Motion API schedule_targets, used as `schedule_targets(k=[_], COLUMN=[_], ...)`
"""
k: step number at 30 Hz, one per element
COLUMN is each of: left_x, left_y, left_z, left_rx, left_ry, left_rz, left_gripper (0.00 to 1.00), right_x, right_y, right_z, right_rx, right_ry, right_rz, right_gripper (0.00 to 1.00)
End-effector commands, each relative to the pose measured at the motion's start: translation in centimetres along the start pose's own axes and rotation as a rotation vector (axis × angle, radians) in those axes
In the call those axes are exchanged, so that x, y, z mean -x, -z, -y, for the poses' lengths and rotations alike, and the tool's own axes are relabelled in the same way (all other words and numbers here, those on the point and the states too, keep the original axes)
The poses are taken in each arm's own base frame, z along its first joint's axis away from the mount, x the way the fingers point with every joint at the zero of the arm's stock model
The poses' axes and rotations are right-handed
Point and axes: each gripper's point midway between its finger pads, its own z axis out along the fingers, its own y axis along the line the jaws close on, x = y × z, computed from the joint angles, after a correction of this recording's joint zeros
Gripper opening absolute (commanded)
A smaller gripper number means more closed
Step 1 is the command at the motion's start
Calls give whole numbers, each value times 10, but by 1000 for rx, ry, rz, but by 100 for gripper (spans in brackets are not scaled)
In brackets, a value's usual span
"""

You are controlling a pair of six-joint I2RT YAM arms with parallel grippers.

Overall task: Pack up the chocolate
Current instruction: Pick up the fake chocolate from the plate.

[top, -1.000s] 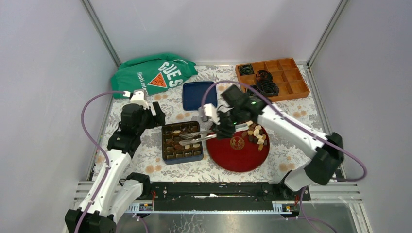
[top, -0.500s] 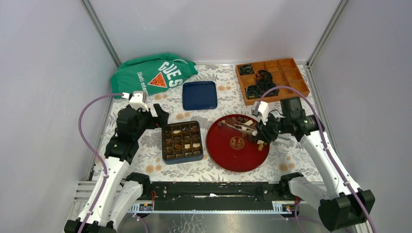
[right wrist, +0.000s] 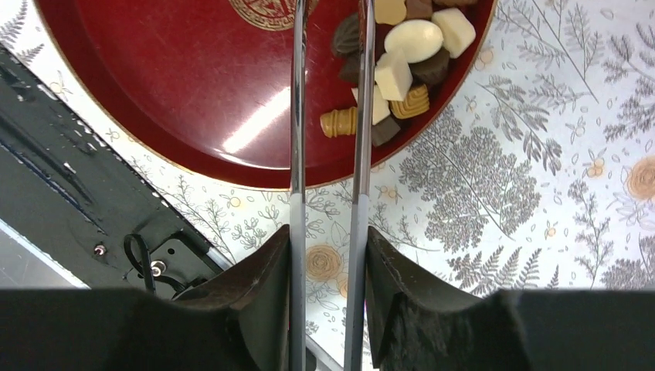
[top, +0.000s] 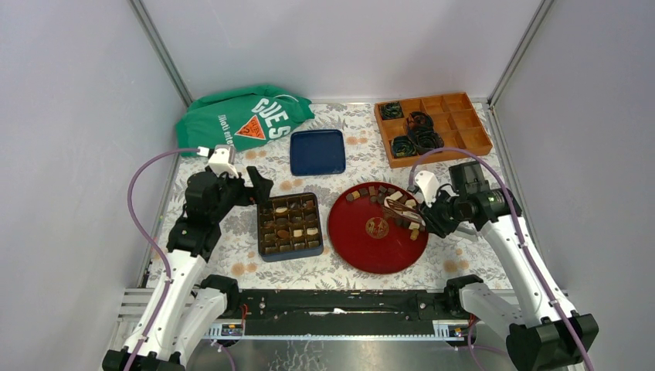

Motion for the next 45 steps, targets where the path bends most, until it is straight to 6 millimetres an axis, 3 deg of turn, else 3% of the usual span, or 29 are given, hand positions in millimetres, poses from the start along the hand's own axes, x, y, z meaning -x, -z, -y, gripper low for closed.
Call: schedule_targets(k=[1, 8, 16, 45], left_x=[11, 10, 8, 7], left_y=[-1, 0, -1, -1], left_z=[4, 4, 2, 3], left_rx=[-33, -27, -18, -23], left_ry=[-20, -13, -11, -8], left_rz=[54, 50, 44, 38], left_gripper=[99, 99, 99, 99], right_x=[10, 20, 38, 48], right_y=[8, -12, -22, -49], right_z=[20, 38, 52, 51], right_rx=[-84, -90, -79, 53], right_ry=[-26, -43, -48, -68], right_rz=[-5, -15, -6, -39], right_gripper=[42, 42, 43, 47])
